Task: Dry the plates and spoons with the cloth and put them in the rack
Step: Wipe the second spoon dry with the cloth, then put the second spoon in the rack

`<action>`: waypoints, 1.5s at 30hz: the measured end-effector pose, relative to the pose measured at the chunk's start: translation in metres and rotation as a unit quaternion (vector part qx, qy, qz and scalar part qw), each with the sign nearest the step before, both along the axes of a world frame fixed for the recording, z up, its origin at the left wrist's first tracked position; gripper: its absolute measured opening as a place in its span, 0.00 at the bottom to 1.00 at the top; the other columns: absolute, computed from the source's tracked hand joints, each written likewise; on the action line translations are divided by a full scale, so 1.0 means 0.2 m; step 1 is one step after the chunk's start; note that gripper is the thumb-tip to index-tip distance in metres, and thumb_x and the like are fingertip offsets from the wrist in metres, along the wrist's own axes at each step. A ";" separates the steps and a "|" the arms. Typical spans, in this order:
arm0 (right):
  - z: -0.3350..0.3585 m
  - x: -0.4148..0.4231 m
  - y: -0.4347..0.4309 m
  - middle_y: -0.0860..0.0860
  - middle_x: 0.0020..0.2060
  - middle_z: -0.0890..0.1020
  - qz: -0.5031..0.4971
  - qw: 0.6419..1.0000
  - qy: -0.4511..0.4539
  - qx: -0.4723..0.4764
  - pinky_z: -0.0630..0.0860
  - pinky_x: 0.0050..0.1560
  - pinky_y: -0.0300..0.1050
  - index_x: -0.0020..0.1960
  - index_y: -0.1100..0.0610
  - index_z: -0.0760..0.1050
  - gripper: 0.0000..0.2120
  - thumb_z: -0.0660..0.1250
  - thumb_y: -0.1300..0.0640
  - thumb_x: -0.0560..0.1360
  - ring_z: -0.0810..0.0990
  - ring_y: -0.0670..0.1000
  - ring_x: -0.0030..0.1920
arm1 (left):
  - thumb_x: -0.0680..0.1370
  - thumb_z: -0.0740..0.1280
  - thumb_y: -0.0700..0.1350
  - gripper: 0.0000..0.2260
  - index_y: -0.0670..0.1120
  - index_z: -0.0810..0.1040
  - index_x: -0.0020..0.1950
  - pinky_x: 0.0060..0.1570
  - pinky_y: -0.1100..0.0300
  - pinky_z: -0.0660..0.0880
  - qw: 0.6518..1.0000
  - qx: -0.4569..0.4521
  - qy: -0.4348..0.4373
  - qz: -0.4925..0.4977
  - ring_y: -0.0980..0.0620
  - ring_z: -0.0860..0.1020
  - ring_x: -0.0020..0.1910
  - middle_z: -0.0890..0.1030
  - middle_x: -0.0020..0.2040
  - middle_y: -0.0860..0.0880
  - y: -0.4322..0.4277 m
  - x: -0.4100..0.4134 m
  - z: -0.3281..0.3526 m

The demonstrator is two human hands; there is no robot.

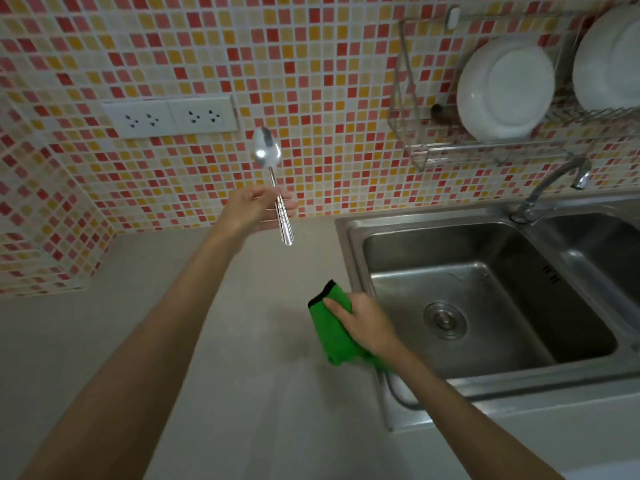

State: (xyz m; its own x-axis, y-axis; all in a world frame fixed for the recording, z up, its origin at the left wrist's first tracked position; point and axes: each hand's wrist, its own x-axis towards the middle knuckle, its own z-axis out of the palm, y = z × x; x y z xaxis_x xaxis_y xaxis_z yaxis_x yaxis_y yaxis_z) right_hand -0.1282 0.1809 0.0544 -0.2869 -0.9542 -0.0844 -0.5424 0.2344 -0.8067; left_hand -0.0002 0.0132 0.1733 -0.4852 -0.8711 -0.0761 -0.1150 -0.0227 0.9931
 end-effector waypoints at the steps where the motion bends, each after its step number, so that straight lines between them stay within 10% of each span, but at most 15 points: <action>1: -0.07 0.08 0.00 0.58 0.37 0.81 0.012 0.995 0.099 0.017 0.67 0.34 0.45 0.40 0.58 0.76 0.16 0.60 0.48 0.79 0.80 0.54 0.37 | 0.80 0.62 0.43 0.08 0.46 0.80 0.45 0.39 0.65 0.80 1.000 0.001 -0.021 -0.012 0.58 0.84 0.37 0.85 0.41 0.51 -0.01 0.05 -0.05; 3: -0.19 0.21 -0.01 0.58 0.39 0.83 0.024 0.958 0.283 0.026 0.68 0.33 0.45 0.54 0.55 0.78 0.15 0.63 0.45 0.77 0.82 0.57 0.40 | 0.80 0.62 0.43 0.08 0.46 0.80 0.45 0.39 0.65 0.80 0.999 0.012 -0.035 -0.020 0.60 0.83 0.36 0.83 0.43 0.50 0.00 0.10 -0.15; 6: -0.40 0.40 0.01 0.48 0.31 0.84 0.065 0.928 0.366 0.032 0.70 0.24 0.35 0.48 0.50 0.83 0.19 0.79 0.49 0.58 0.83 0.47 0.31 | 0.80 0.62 0.43 0.08 0.44 0.80 0.46 0.34 0.66 0.78 0.997 0.048 -0.048 -0.027 0.63 0.82 0.33 0.82 0.42 0.50 0.04 0.14 -0.29; 9: -0.61 0.49 0.06 0.53 0.53 0.84 0.128 0.913 0.387 0.012 0.71 0.59 0.48 0.58 0.54 0.80 0.21 0.60 0.46 0.70 0.82 0.53 0.56 | 0.80 0.61 0.42 0.08 0.41 0.79 0.52 0.31 0.68 0.77 0.994 0.068 -0.067 -0.046 0.62 0.80 0.34 0.80 0.41 0.49 0.08 0.19 -0.40; 15: -0.54 0.47 0.10 0.57 0.74 0.61 0.123 0.949 0.289 0.030 0.45 0.75 0.51 0.74 0.55 0.60 0.39 0.40 0.30 0.74 0.59 0.58 0.74 | 0.80 0.61 0.43 0.10 0.41 0.81 0.53 0.34 0.69 0.78 0.993 0.034 -0.085 -0.081 0.59 0.76 0.36 0.78 0.39 0.52 0.07 0.14 -0.34; 19: -0.37 0.26 0.13 0.57 0.61 0.78 -0.010 0.948 0.282 -0.148 0.68 0.62 0.46 0.60 0.56 0.76 0.23 0.53 0.42 0.79 0.78 0.56 0.58 | 0.80 0.62 0.43 0.09 0.44 0.82 0.50 0.34 0.70 0.77 0.993 -0.013 -0.061 -0.104 0.58 0.77 0.37 0.79 0.41 0.51 0.06 0.00 -0.15; 27: 0.37 -0.56 -0.03 0.56 0.51 0.80 -0.222 0.862 0.323 -0.321 0.72 0.54 0.46 0.53 0.59 0.79 0.14 0.58 0.56 0.76 0.78 0.54 0.51 | 0.80 0.62 0.43 0.10 0.41 0.82 0.51 0.29 0.71 0.76 0.984 -0.092 -0.045 -0.145 0.59 0.77 0.34 0.81 0.37 0.53 0.11 -0.56 0.36; 39: 0.66 -1.44 -0.21 0.58 0.43 0.83 -0.168 0.874 0.389 -0.239 0.76 0.46 0.50 0.51 0.62 0.78 0.12 0.57 0.61 0.78 0.80 0.58 0.42 | 0.78 0.64 0.38 0.09 0.40 0.75 0.38 0.22 0.67 0.75 0.980 -0.131 -0.137 -0.056 0.52 0.78 0.32 0.79 0.37 0.43 0.04 -1.55 0.56; 45: 0.55 -1.55 -0.21 0.52 0.37 0.82 -0.108 0.857 0.441 -0.244 0.72 0.47 0.45 0.42 0.57 0.78 0.19 0.50 0.55 0.76 0.79 0.53 0.40 | 0.76 0.66 0.36 0.02 0.38 0.75 0.46 0.49 0.52 0.80 0.944 -0.166 -0.284 -0.027 0.43 0.80 0.42 0.78 0.42 0.39 -0.07 -1.77 0.36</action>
